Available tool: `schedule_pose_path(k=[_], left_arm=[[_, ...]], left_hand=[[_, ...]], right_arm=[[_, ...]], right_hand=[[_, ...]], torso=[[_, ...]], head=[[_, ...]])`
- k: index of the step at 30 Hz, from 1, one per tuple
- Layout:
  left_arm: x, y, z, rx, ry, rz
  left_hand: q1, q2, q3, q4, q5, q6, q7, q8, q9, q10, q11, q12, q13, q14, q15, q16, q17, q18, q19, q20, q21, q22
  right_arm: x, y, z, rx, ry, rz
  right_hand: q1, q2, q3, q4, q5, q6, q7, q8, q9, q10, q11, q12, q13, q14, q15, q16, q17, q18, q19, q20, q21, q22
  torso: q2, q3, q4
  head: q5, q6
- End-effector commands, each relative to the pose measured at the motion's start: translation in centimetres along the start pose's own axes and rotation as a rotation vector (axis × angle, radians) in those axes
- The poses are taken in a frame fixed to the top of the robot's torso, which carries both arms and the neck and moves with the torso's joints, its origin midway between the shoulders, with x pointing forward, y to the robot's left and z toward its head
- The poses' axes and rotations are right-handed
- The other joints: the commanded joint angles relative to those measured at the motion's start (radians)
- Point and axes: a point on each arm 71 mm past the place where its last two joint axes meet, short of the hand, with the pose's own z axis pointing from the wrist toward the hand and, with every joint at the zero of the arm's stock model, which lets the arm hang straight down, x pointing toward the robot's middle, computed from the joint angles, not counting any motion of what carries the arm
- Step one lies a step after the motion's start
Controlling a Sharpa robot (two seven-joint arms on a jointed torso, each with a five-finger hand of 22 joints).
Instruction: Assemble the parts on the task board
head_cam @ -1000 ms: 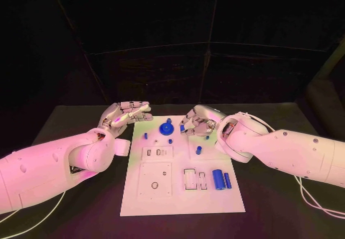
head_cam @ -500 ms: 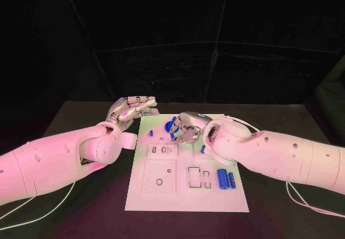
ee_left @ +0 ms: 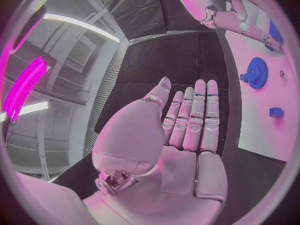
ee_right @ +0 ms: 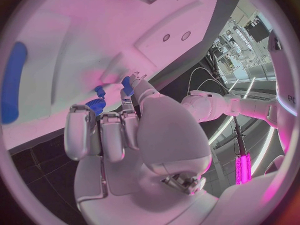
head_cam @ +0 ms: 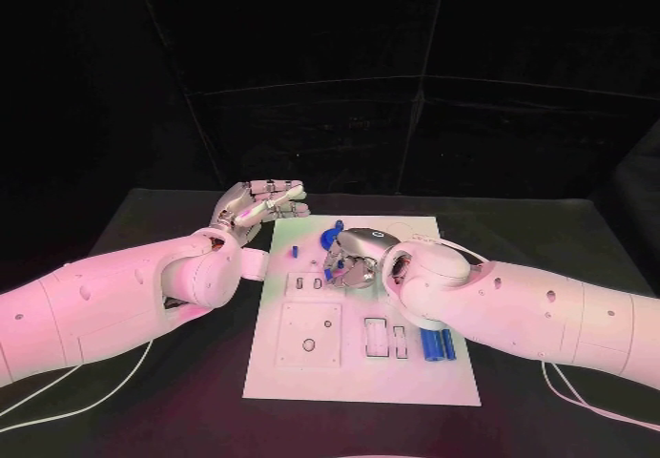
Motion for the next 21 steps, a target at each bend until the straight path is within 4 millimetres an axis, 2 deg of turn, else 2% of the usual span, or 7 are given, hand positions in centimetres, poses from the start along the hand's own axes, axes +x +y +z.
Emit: schedule_pose_path(k=[1,9,15,21], left_arm=[[0.2,-0.2,0.1,0.012,0.011,-0.011],[0.4,-0.1,0.1,0.009,0.024,-0.019],[0.4,-0.1,0.1,0.008,0.028,-0.021],[0.4,-0.1,0.1,0.007,0.029,-0.021]], left_hand=[[-0.005,0.008,-0.003,-0.005,0.0,0.006,0.003,-0.003,-0.001,0.005,0.001,-0.005,-0.001,0.008,0.001,-0.007,0.001,0.013,0.009,0.001,-0.005,-0.001],[-0.007,0.009,-0.003,-0.005,0.0,0.006,0.003,-0.003,-0.001,0.005,0.001,-0.006,-0.001,0.008,0.001,-0.008,0.001,0.013,0.009,0.001,-0.005,-0.001],[-0.009,0.009,-0.003,-0.004,0.0,0.007,0.003,-0.003,-0.001,0.005,0.001,-0.006,-0.001,0.008,0.001,-0.008,0.001,0.013,0.009,0.001,-0.005,-0.001],[-0.009,0.009,-0.003,-0.004,0.0,0.007,0.003,-0.003,-0.001,0.005,0.001,-0.006,-0.001,0.008,0.001,-0.008,0.001,0.013,0.009,0.001,-0.005,-0.001]], right_arm=[[0.3,0.3,0.1,-0.001,0.006,-0.027],[1.1,0.4,0.2,0.001,0.033,-0.024],[1.4,0.5,0.3,0.001,0.039,-0.019],[1.6,0.5,0.4,0.002,0.039,-0.017]], right_hand=[[-0.014,0.002,0.006,0.0,-0.005,0.018,-0.013,0.001,0.002,-0.006,-0.004,-0.004,0.081,0.071,-0.006,-0.004,0.109,-0.006,-0.009,-0.001,-0.004,-0.002],[-0.032,-0.012,0.009,0.002,-0.004,0.016,-0.012,-0.004,0.001,-0.009,-0.003,-0.008,0.078,0.07,-0.005,-0.006,0.105,-0.005,-0.013,0.0,-0.007,-0.008],[-0.035,-0.014,0.01,0.002,-0.004,0.016,-0.012,-0.005,0.001,-0.01,-0.002,-0.01,0.076,0.07,-0.005,-0.006,0.104,-0.005,-0.014,0.0,-0.007,-0.01],[-0.035,-0.014,0.01,0.002,-0.004,0.016,-0.012,-0.005,0.001,-0.01,-0.002,-0.01,0.076,0.07,-0.005,-0.006,0.104,-0.005,-0.014,0.0,-0.007,-0.01]], torso=[[-0.001,-0.0006,-0.0001],[-0.001,0.0001,0.0005],[-0.001,-0.0002,-0.0008],[-0.001,-0.0001,0.0009]], head=[[0.001,-0.002],[0.007,-0.005],[0.009,-0.008],[0.009,-0.011]])
